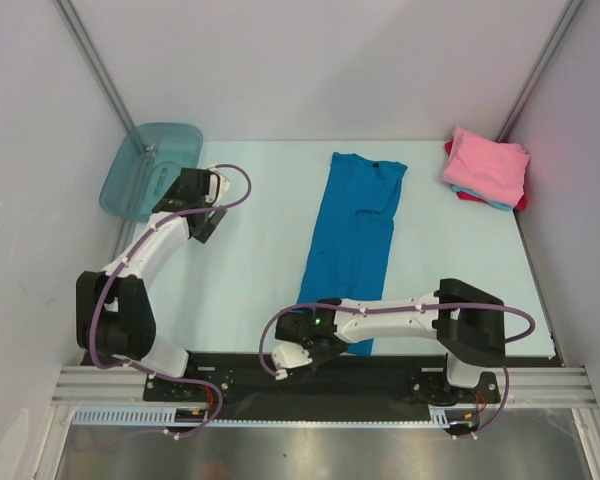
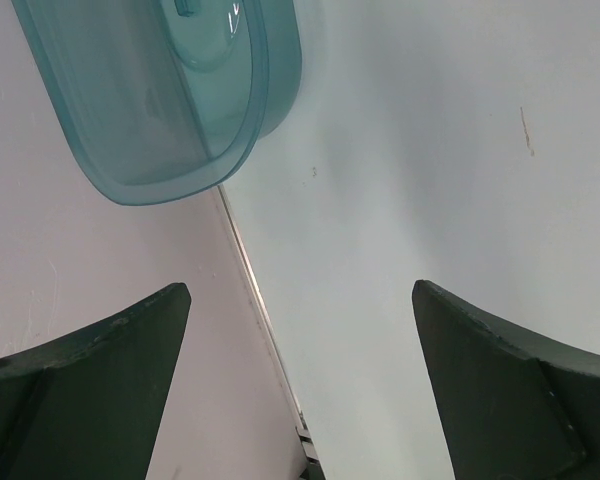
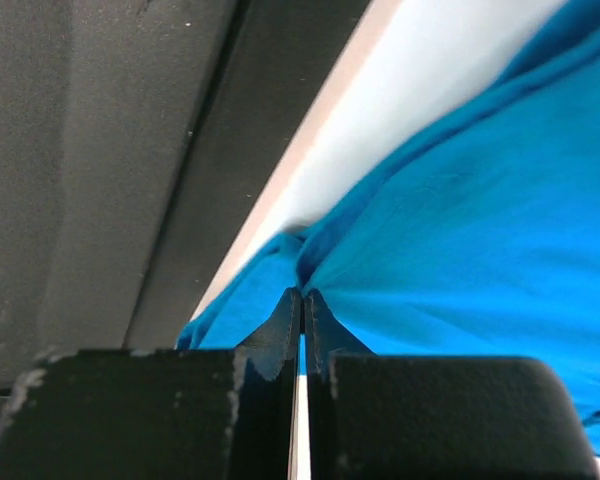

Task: Fold and stack the t-shirts
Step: Fold the tshirt

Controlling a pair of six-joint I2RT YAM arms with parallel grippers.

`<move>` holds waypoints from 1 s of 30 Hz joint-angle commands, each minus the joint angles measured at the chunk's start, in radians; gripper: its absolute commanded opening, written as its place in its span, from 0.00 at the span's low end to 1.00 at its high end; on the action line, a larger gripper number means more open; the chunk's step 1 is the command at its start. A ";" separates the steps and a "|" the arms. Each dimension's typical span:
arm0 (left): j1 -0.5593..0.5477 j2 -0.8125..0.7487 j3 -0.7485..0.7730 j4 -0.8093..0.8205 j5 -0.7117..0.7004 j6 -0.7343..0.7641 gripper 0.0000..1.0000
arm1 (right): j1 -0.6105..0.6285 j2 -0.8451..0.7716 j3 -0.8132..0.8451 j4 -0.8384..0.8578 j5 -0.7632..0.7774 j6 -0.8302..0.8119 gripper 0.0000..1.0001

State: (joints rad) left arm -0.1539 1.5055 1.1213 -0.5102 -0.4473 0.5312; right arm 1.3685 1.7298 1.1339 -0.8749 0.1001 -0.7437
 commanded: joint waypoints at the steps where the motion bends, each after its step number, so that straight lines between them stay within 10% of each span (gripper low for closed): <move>1: 0.004 -0.007 0.038 0.007 -0.018 -0.013 1.00 | 0.010 0.016 -0.014 0.020 -0.043 0.013 0.00; 4: 0.004 -0.010 0.038 0.007 -0.018 -0.013 1.00 | 0.010 0.025 -0.025 0.036 -0.039 0.020 0.31; 7: 0.004 -0.014 0.035 0.009 -0.018 -0.013 1.00 | 0.006 0.019 -0.033 0.060 -0.016 0.035 0.41; 30: 0.004 -0.021 0.029 0.009 -0.034 0.004 1.00 | 0.060 -0.167 -0.252 0.544 0.118 0.245 0.55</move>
State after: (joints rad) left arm -0.1539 1.5055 1.1213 -0.5102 -0.4622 0.5323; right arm 1.4021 1.5532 0.8799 -0.3836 0.2024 -0.5297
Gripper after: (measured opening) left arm 0.996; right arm 0.544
